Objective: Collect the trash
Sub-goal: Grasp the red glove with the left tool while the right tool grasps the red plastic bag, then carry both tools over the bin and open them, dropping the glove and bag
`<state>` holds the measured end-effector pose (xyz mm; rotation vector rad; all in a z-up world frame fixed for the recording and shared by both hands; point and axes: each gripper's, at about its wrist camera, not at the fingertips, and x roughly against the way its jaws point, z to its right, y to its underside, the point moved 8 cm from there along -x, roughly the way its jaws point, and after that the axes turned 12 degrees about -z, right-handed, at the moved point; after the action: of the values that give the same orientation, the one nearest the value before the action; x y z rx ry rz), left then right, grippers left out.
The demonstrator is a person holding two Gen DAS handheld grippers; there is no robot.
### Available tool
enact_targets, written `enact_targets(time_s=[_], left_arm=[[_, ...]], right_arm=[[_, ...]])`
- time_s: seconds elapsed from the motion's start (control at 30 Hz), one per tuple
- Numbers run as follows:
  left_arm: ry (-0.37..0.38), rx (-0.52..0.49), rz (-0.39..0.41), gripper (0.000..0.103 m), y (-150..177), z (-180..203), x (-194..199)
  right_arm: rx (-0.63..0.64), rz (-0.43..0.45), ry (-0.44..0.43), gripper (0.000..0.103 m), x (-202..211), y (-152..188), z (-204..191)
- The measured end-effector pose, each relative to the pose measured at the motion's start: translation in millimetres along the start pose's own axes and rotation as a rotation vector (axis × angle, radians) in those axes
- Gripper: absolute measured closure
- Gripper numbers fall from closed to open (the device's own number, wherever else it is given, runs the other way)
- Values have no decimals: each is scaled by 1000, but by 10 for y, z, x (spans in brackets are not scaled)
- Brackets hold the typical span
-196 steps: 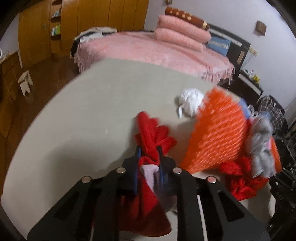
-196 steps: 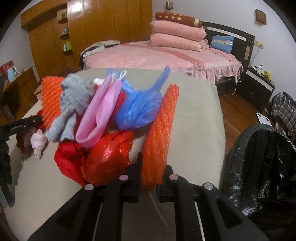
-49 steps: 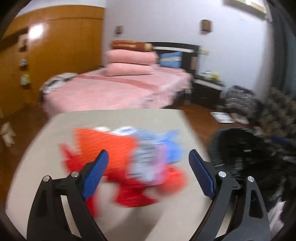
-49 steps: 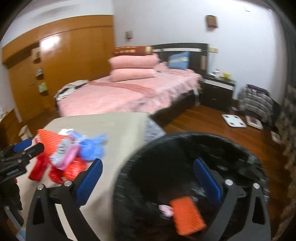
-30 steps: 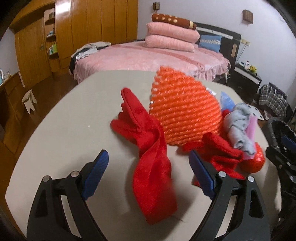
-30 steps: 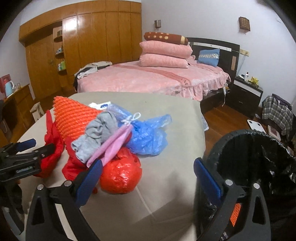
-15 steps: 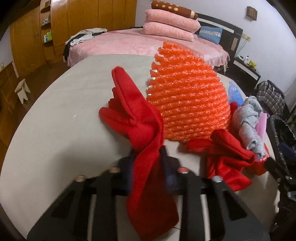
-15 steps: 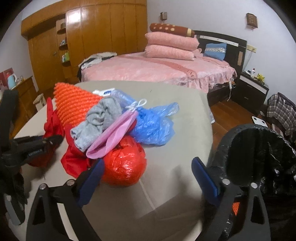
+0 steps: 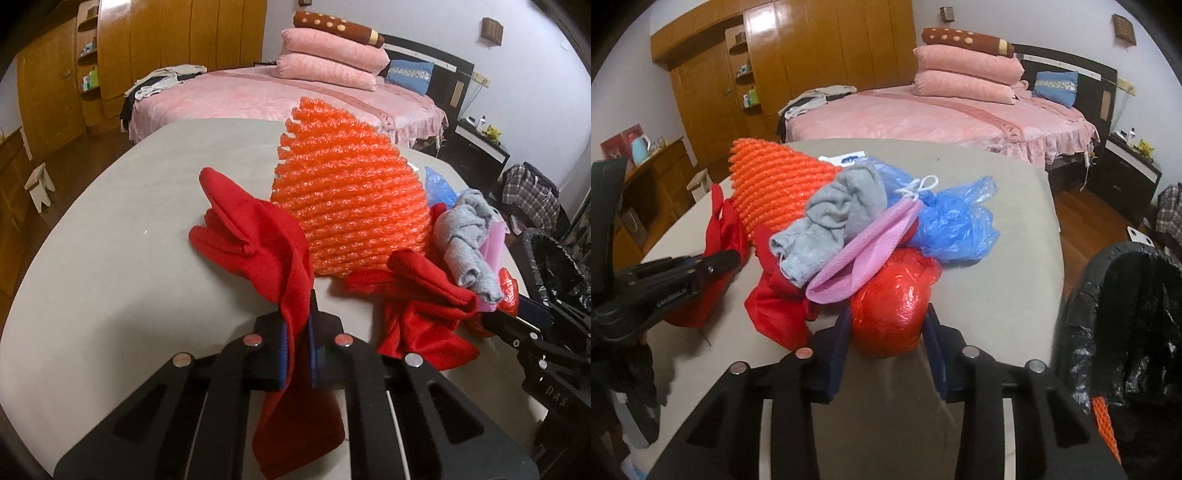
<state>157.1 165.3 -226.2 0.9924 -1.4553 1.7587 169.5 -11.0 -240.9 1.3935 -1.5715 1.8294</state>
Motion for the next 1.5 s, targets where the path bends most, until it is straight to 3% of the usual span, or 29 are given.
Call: enact_targets(time_s=[0.5,0.93,1.17,1.5], left_arm=[[26,-47,120,96,50,397,581],[109,-121,200,96,-32,896,974],[172,-190,229,96,-117,1270,1108],[298,-338,212,96,-129,2185,1041]], right_arm=[[-7,83,-19,65,544,10,39],[-46,163,-12,65,905,-74,214],[-107,217,36,65,1161,-108,580],[-252,246,162,65,1454,100,1417]])
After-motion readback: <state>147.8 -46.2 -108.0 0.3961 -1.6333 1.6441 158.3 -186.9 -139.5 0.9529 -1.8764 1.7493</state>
